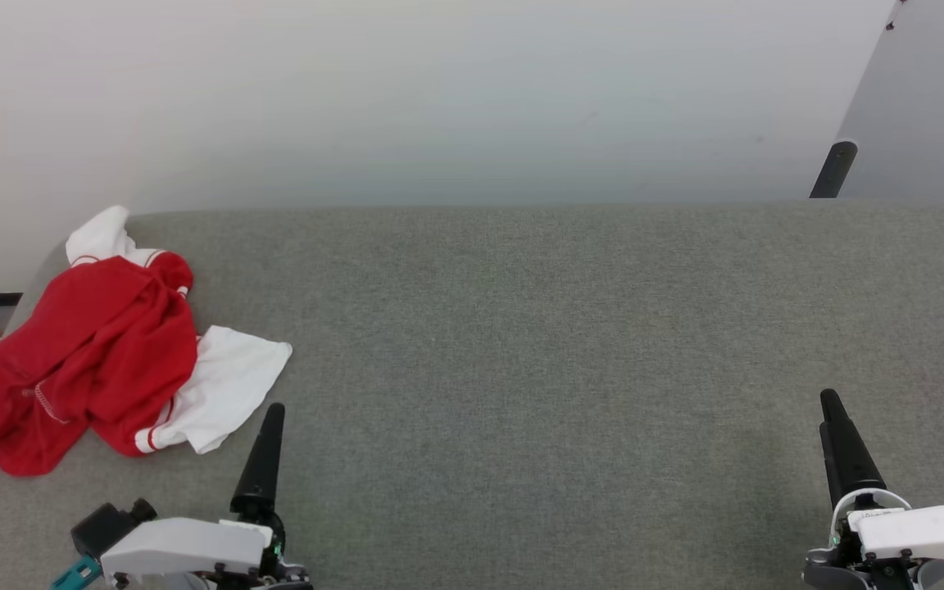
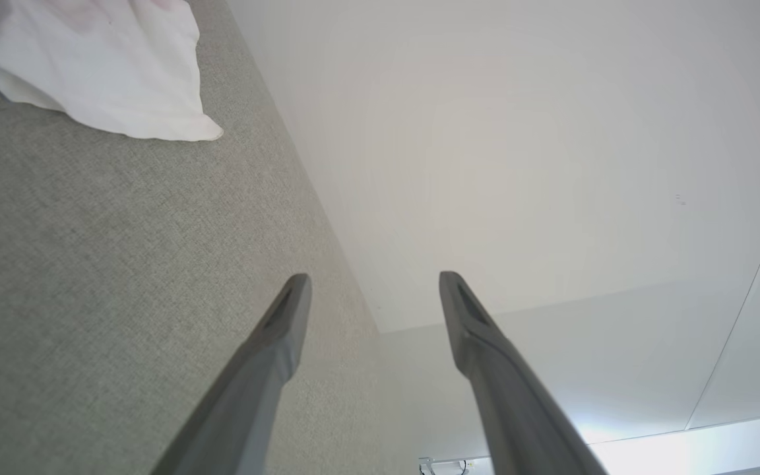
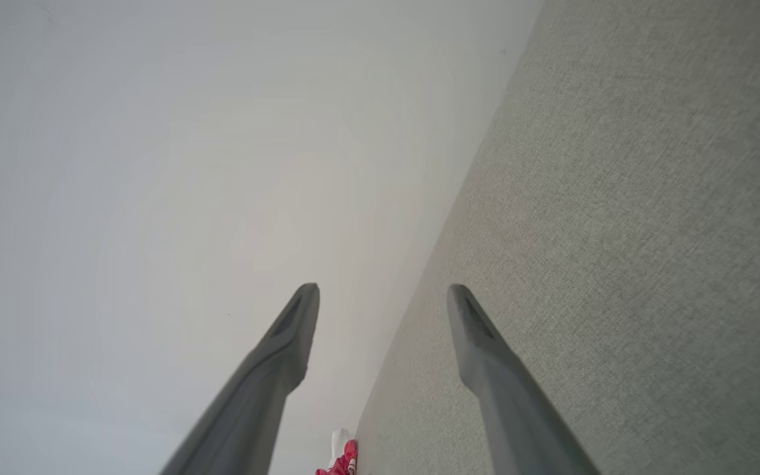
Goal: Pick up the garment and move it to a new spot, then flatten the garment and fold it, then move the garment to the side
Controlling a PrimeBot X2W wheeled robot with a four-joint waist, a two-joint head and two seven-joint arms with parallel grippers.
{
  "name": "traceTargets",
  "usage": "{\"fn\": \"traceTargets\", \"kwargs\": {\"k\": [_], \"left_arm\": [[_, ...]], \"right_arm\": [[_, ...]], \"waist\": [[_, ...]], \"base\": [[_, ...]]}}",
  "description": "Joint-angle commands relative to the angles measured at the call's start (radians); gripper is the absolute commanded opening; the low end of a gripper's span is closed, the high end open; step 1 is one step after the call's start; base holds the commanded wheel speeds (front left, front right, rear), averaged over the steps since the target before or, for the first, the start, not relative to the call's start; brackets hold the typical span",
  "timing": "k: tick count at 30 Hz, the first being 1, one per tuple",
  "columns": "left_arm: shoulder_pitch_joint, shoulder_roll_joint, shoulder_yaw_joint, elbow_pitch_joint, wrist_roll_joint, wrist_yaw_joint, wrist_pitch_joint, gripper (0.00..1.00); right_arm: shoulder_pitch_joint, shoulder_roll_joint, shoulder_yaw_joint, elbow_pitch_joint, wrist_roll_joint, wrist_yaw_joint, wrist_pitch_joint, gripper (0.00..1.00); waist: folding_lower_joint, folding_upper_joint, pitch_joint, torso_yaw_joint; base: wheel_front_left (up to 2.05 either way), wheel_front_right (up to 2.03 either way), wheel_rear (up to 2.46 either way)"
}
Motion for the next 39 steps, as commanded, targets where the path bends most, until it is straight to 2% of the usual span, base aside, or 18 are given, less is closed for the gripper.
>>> {"fn": "traceTargets", "kwargs": {"k": [1,10,21,30,39], "left_arm": [[-0.021,0.012,-0.009,-0.009,0.029,0.005,-0.012,1.00],[-0.035,0.051,-0.054,0.006,0.195,0.023,-0.059,1.00],[-0.039,0.075,-0.080,-0.013,0.469,0.069,-0.096,1.00],[-0.035,0.067,-0.049,-0.044,0.692,0.060,-0.119,1.00],[-0.018,0.046,-0.028,-0.077,0.844,0.050,-0.138,1.00]], "right_arm": [[-0.024,-0.011,0.009,-0.009,-0.026,0.000,-0.011,1.00],[-0.038,-0.028,0.026,0.011,-0.201,0.000,-0.047,1.00],[-0.047,-0.030,0.020,0.027,-0.519,0.000,-0.081,1.00],[-0.048,-0.007,-0.008,0.019,-0.764,0.000,-0.105,1.00],[-0.048,0.004,-0.020,0.012,-0.916,0.001,-0.124,1.00]], "waist": [[0.0000,0.0000,-0.001,0.001],[0.0000,0.0000,-0.005,0.006],[0.0000,0.0000,-0.008,0.013],[0.0000,0.0000,-0.008,0.015],[0.0000,0.0000,-0.011,0.017]], "base": [[0.00,0.00,0.00],[0.00,0.00,0.00],[0.00,0.00,0.00],[0.00,0.00,0.00],[0.00,0.00,0.00]]}}
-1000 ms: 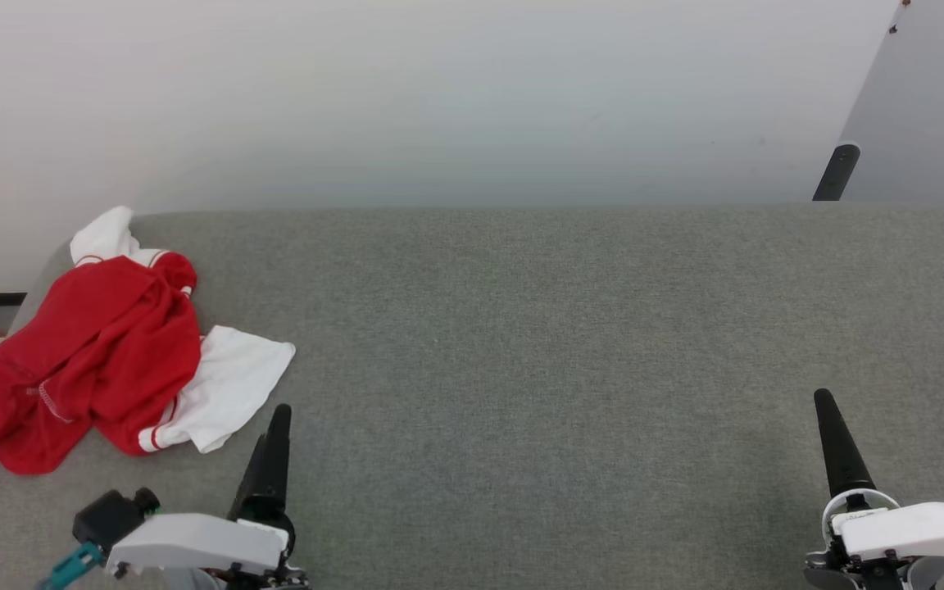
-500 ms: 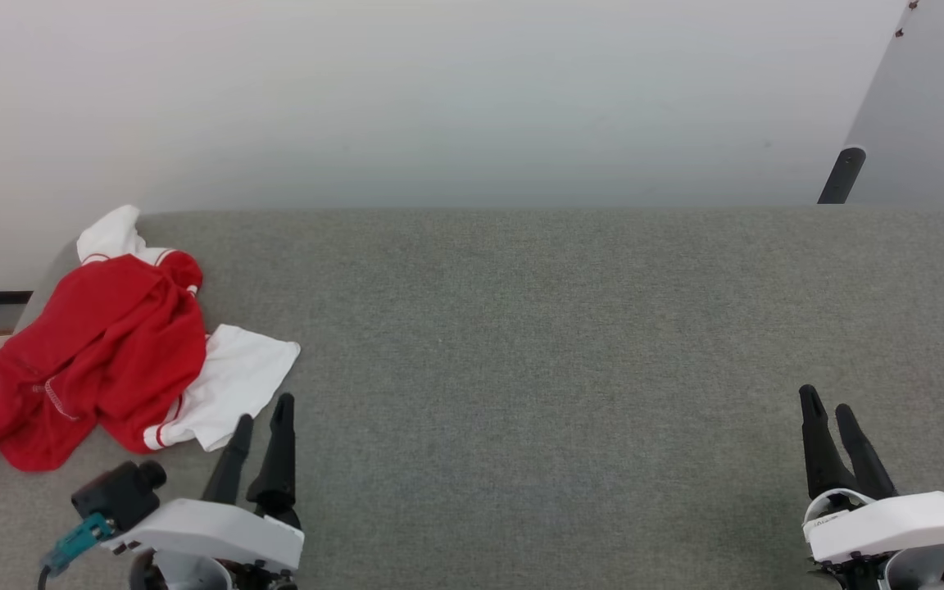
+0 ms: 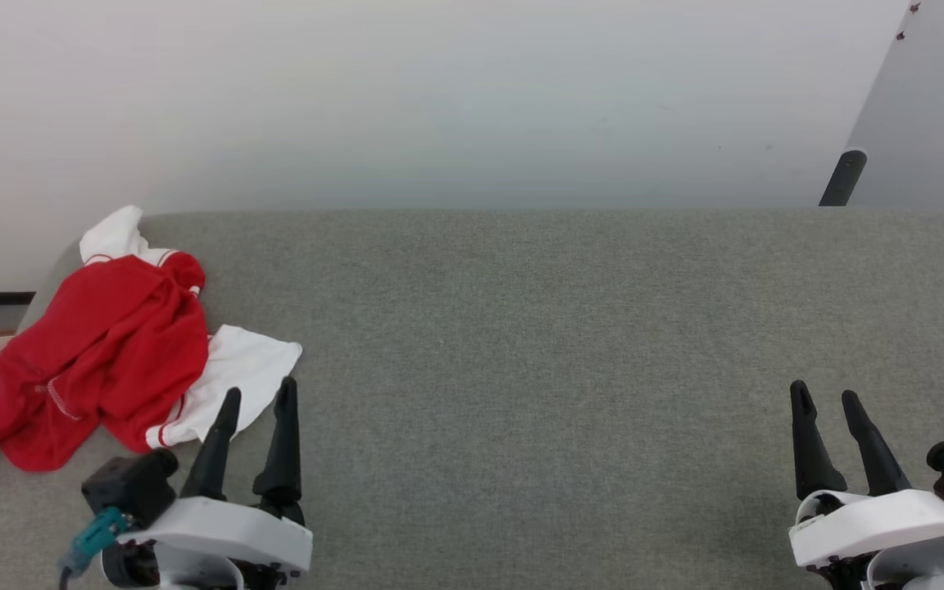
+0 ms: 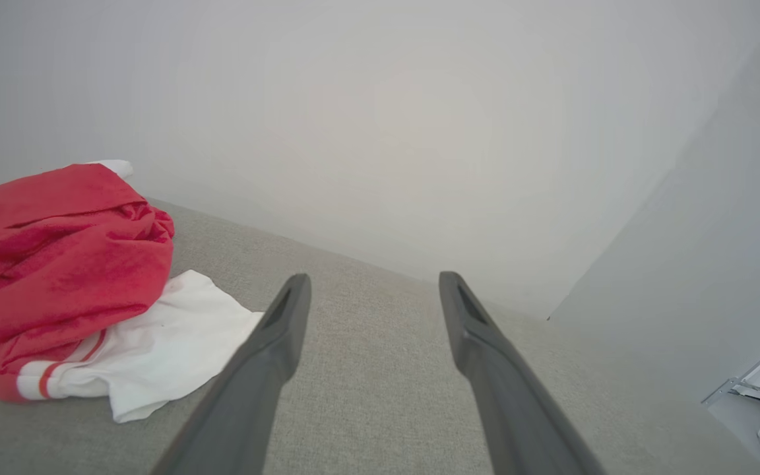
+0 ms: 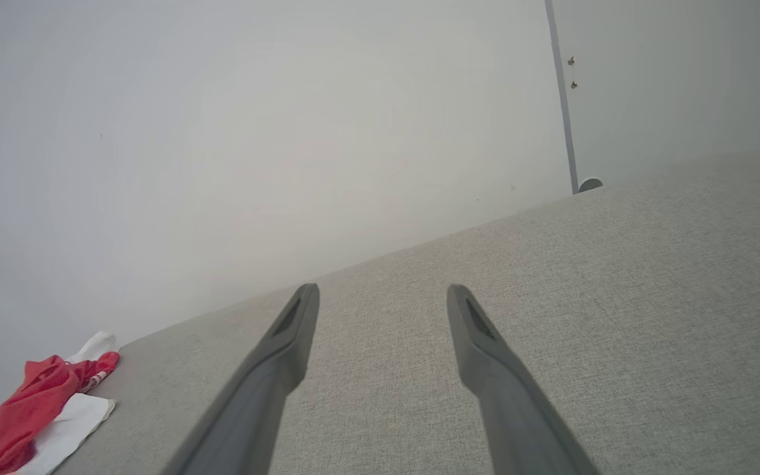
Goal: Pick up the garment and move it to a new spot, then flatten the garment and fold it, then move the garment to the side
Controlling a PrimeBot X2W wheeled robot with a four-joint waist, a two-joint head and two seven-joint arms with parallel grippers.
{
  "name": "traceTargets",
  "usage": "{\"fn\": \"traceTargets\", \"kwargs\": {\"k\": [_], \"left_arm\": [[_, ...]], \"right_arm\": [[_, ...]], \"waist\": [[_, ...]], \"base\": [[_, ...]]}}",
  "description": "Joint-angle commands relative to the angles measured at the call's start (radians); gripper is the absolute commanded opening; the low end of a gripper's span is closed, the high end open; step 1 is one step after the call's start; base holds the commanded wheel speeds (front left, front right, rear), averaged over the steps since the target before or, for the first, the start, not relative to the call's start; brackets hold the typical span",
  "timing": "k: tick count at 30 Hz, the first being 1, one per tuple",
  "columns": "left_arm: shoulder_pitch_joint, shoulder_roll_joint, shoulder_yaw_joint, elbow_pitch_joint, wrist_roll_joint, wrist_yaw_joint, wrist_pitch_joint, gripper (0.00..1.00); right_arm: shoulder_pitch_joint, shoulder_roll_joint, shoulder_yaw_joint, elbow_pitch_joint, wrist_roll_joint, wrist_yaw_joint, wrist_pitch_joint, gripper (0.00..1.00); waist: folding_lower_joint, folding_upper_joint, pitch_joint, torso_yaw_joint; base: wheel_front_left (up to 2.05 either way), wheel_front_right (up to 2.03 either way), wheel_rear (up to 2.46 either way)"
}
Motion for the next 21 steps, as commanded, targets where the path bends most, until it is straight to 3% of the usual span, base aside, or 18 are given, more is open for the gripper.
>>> {"fn": "traceTargets", "kwargs": {"k": [1,21], "left_arm": [[0.001,-0.002,0.003,-0.010,0.025,-0.003,-0.007,1.00],[0.004,-0.034,0.039,0.000,0.224,-0.050,-0.049,1.00]], "right_arm": [[-0.018,-0.001,-0.002,-0.009,-0.030,0.001,-0.008,1.00],[-0.017,0.008,0.006,-0.015,-0.198,0.001,-0.050,1.00]], "waist": [[0.0000,0.0000,0.000,0.000],[-0.0001,0.0000,-0.011,0.010]], "base": [[0.00,0.00,0.00],[0.00,0.00,0.00]]}}
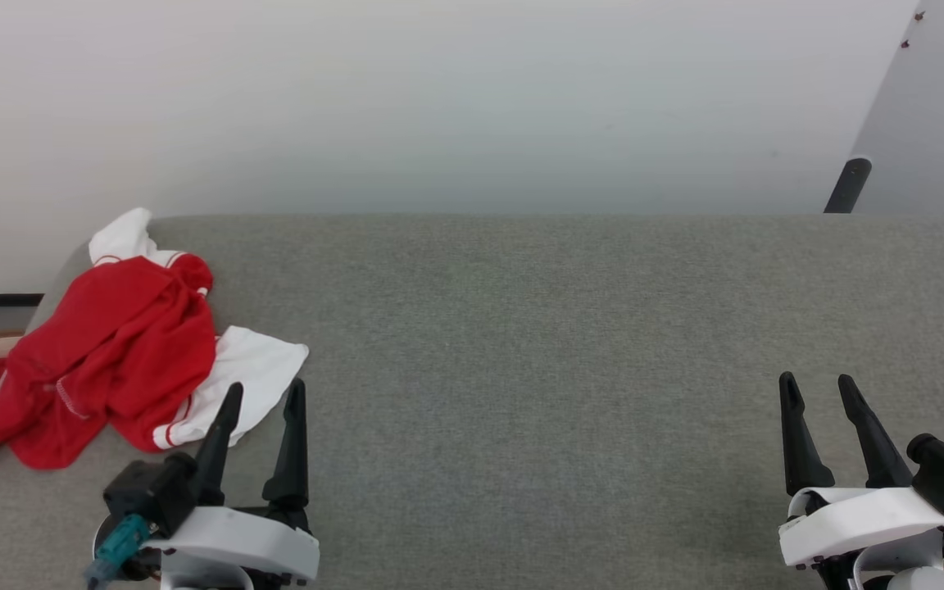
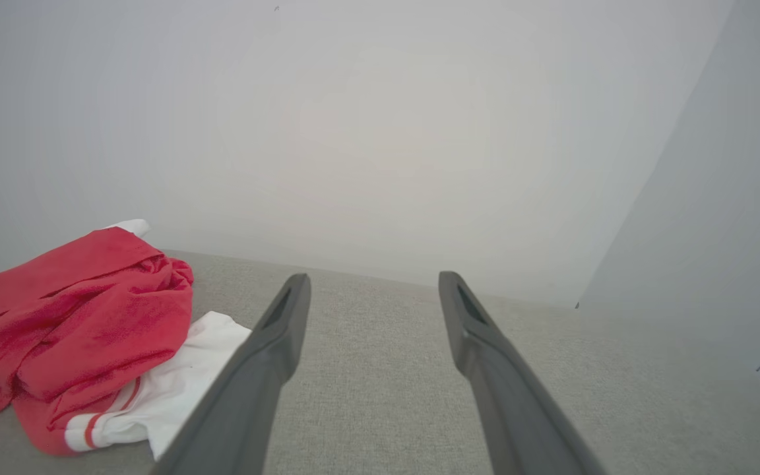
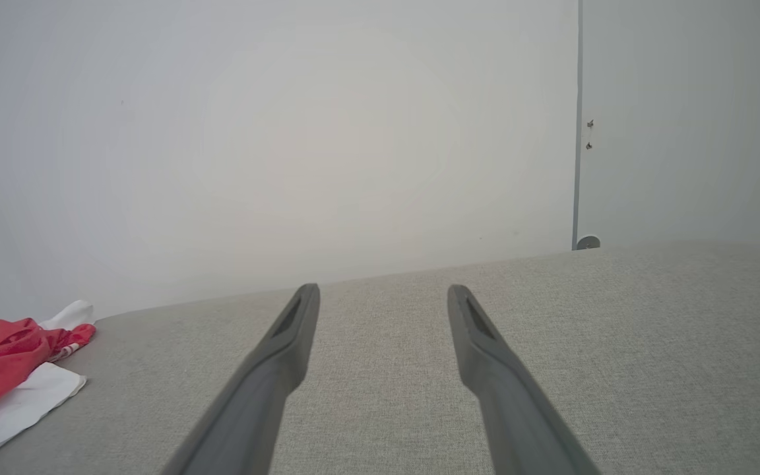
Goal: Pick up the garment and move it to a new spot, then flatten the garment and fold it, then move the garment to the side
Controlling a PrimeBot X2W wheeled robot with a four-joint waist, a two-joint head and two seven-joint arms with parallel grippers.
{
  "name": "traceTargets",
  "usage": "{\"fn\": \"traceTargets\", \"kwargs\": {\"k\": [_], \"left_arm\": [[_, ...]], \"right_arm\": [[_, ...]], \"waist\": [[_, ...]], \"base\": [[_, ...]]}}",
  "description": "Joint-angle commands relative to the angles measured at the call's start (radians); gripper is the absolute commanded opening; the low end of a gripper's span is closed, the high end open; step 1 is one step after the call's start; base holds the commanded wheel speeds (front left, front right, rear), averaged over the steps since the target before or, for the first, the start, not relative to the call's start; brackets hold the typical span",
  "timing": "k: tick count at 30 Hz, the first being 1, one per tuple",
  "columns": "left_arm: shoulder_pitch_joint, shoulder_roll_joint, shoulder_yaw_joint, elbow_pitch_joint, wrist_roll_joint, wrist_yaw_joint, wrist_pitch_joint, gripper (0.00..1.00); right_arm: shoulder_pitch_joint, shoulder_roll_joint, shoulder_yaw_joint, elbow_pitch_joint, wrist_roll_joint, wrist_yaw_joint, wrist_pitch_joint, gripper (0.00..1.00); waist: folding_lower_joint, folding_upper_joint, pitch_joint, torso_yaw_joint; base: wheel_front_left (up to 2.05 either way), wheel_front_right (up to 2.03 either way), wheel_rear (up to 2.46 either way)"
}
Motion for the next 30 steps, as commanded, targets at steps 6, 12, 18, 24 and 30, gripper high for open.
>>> {"fn": "traceTargets", "kwargs": {"k": [6,12,18,24,30], "left_arm": [[-0.010,-0.003,0.008,0.014,0.046,-0.013,-0.018,1.00],[-0.010,0.002,0.022,0.023,0.083,-0.017,-0.028,1.00],[-0.010,0.013,0.040,0.030,0.121,-0.018,-0.039,1.00],[0.010,0.018,0.058,0.028,0.129,-0.020,-0.040,1.00],[0.021,0.019,0.067,0.029,0.115,-0.021,-0.040,1.00]], "right_arm": [[-0.002,-0.002,0.013,-0.003,-0.050,0.001,-0.016,1.00],[-0.001,-0.001,0.034,0.005,-0.081,0.001,-0.028,1.00],[0.000,0.005,0.062,0.014,-0.111,0.001,-0.038,1.00],[-0.005,0.009,0.094,0.022,-0.110,0.001,-0.040,1.00],[-0.011,0.014,0.113,0.028,-0.105,0.001,-0.040,1.00]], "waist": [[0.0000,0.0000,-0.011,0.033],[0.0000,0.0000,-0.027,0.093],[0.0000,0.0000,-0.045,0.170],[0.0000,0.0000,-0.057,0.231],[0.0000,0.0000,-0.063,0.258]], "base": [[0.00,0.00,0.00],[0.00,0.00,0.00],[0.00,0.00,0.00],[0.00,0.00,0.00],[0.00,0.00,0.00]]}}
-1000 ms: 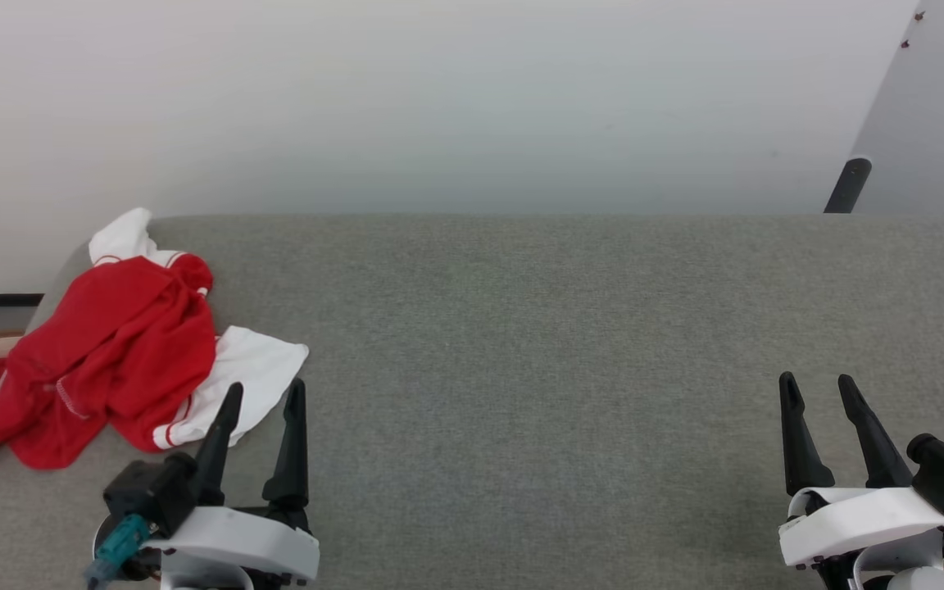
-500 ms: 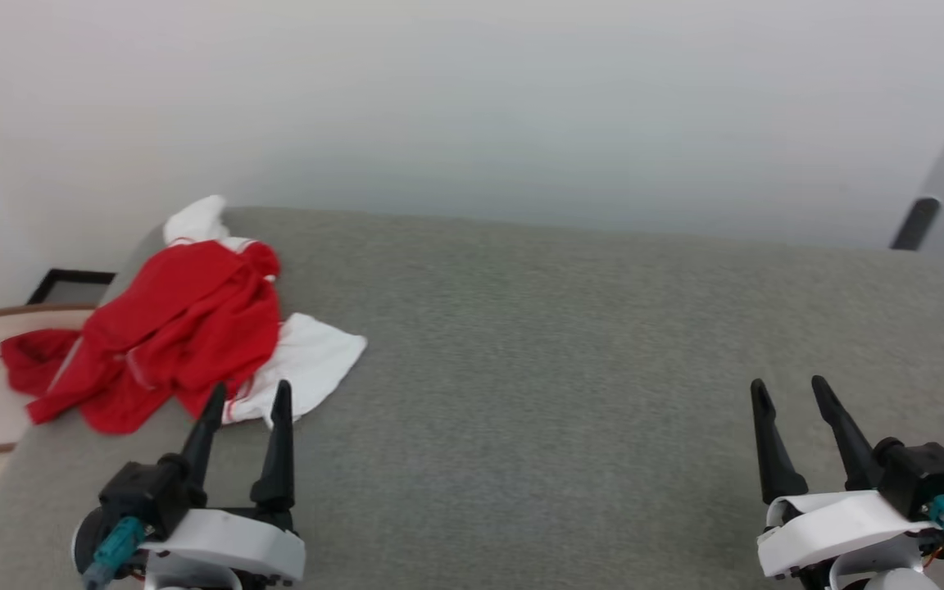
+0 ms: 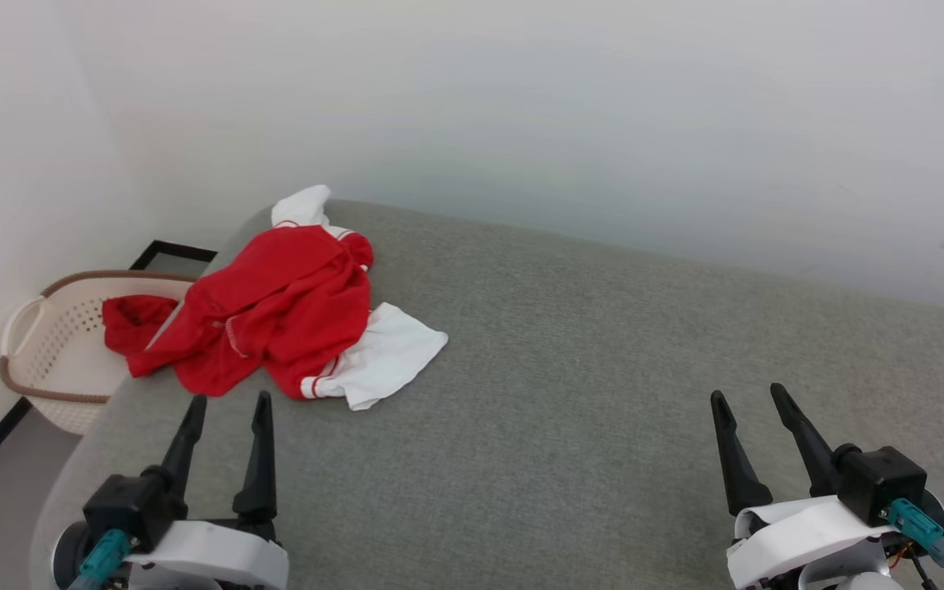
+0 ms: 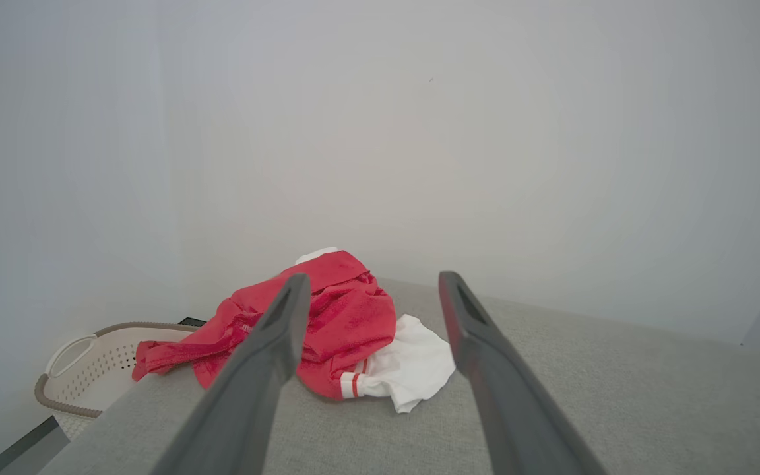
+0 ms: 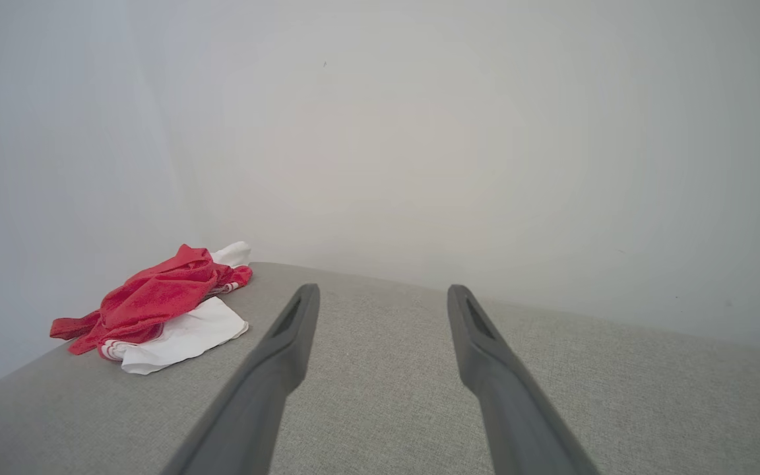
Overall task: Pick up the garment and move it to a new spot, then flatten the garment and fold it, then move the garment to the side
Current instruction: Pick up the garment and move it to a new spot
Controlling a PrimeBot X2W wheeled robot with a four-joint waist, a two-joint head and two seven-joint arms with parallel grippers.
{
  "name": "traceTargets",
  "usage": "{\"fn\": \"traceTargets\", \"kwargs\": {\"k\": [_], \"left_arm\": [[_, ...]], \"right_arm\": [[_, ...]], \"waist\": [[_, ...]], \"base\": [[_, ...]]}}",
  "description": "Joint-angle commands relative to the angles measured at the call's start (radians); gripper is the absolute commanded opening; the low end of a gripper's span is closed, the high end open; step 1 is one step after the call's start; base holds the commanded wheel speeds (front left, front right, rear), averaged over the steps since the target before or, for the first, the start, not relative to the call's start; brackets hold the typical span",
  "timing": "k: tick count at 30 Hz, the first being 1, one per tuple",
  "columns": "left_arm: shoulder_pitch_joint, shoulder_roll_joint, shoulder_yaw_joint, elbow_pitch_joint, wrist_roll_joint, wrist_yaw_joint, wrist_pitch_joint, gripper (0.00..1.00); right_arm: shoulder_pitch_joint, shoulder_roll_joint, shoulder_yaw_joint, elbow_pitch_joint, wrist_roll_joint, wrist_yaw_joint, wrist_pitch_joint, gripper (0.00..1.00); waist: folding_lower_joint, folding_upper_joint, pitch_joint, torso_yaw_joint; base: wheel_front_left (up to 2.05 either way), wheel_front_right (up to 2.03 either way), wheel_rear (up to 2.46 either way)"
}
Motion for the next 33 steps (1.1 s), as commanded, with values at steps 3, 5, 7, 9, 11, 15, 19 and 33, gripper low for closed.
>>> {"fn": "traceTargets", "kwargs": {"k": [3,5,7,9,11,15,19,33], "left_arm": [[-0.003,0.007,0.002,0.004,-0.013,-0.004,-0.002,1.00],[-0.022,0.016,0.000,0.005,-0.023,-0.004,0.012,1.00],[-0.045,0.029,-0.001,0.006,-0.037,-0.005,0.030,1.00],[-0.075,0.052,-0.003,0.005,-0.048,-0.007,0.051,1.00],[-0.112,0.078,-0.001,0.010,-0.066,-0.005,0.081,1.00],[-0.205,0.143,0.010,0.025,-0.117,-0.007,0.174,1.00],[-0.294,0.190,0.014,0.048,-0.171,-0.007,0.259,1.00],[-0.652,0.399,0.007,0.326,-0.368,-0.001,0.681,1.00]], "right_arm": [[-0.012,0.003,0.009,0.002,0.005,0.000,-0.005,1.00],[-0.015,0.000,0.011,0.002,0.005,0.000,-0.005,1.00],[-0.017,-0.003,0.011,0.001,0.004,0.000,-0.005,1.00],[-0.017,-0.006,0.010,0.001,0.003,0.000,-0.005,1.00],[-0.019,-0.009,0.008,0.001,0.004,0.000,-0.005,1.00],[-0.035,-0.019,0.008,-0.008,-0.001,0.000,-0.005,1.00],[-0.054,-0.032,0.002,-0.019,-0.006,0.000,-0.005,1.00],[-0.179,-0.053,0.026,-0.077,-0.012,0.000,-0.004,1.00]], "waist": [[0.0000,0.0000,-0.003,0.010],[0.0000,0.0000,0.004,0.004],[0.0000,0.0000,0.014,-0.007],[0.0000,0.0000,0.026,-0.021],[0.0000,0.0000,0.043,-0.037],[0.0000,0.0000,0.097,-0.077],[0.0000,0.0000,0.156,-0.106],[0.0000,0.0000,0.414,-0.266]], "base": [[0.00,0.00,0.00],[0.00,0.00,0.00],[0.00,0.00,0.00],[0.00,0.00,0.00],[0.00,0.00,0.00],[0.00,0.00,0.00],[0.00,0.00,0.00],[0.00,0.00,0.00]]}}
